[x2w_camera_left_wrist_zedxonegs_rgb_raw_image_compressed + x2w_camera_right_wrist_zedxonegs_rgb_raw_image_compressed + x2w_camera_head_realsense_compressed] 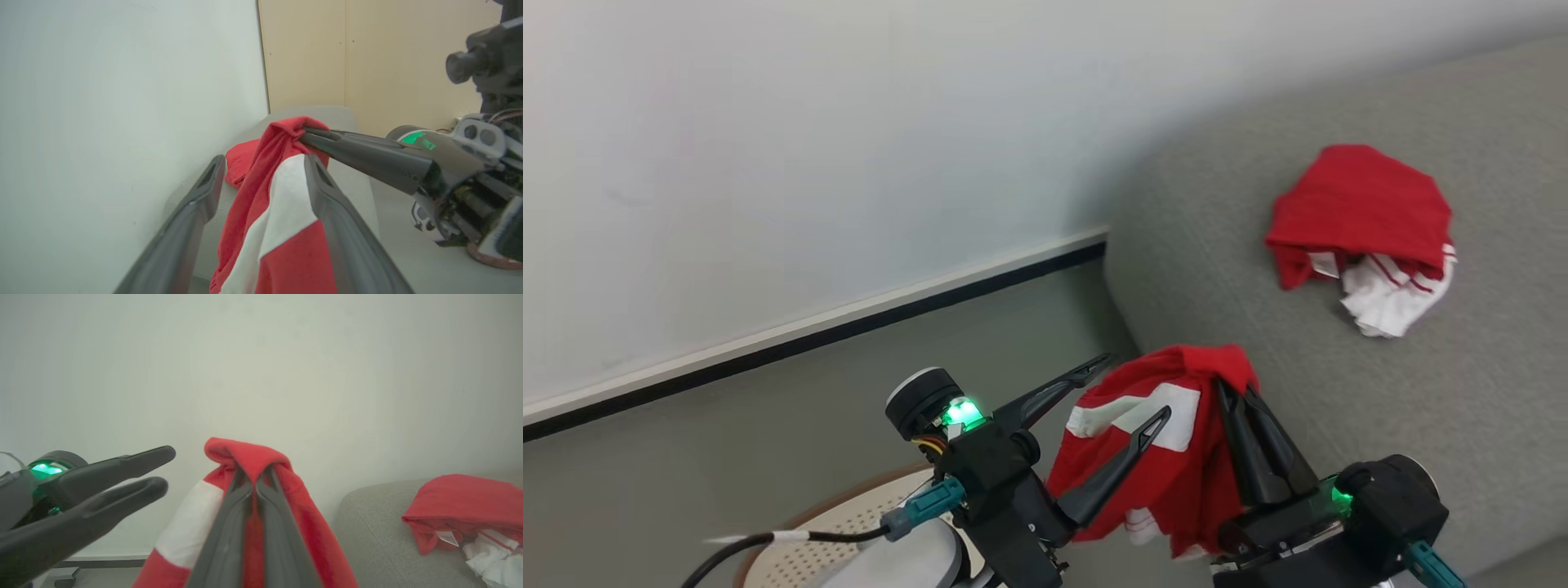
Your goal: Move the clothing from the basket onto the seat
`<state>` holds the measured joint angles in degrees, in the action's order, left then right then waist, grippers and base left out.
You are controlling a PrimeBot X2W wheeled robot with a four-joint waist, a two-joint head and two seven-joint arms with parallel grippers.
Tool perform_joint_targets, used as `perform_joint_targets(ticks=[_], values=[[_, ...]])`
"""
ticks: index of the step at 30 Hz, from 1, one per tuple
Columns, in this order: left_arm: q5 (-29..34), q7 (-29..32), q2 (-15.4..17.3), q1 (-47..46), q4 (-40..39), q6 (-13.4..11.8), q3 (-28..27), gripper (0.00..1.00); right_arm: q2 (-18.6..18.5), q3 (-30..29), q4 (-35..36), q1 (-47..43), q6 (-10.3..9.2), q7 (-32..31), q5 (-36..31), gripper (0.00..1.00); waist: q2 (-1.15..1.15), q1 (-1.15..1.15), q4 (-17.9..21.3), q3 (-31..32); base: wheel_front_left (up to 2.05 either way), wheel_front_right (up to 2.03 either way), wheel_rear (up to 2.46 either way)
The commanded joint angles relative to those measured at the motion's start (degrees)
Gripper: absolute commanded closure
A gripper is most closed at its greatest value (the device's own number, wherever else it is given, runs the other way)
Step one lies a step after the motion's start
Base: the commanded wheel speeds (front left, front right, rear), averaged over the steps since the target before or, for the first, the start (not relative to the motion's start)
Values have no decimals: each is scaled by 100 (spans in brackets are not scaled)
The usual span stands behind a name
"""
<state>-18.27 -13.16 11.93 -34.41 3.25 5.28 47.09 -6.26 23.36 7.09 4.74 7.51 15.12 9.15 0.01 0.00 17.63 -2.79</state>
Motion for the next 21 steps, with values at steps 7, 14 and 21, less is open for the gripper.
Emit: perform_joint_targets(ticks=[7, 14, 21], values=[[123, 22, 105, -222, -134, 2, 93, 0, 116, -289, 264, -86, -4, 5, -154, 100, -1, 0, 1240, -455, 0, 0, 0], [88, 58, 42, -543, -162, 133, 392, 0, 260, -726, 625, -268, -4, 5, -325, 100, -1, 0, 1401, -793, 0, 0, 0], [-111, -25, -29, -965, -27, 202, 883, 0, 343, -1103, 1046, -579, -4, 5, -416, 100, -1, 0, 1473, -1065, 6, 6, 6]])
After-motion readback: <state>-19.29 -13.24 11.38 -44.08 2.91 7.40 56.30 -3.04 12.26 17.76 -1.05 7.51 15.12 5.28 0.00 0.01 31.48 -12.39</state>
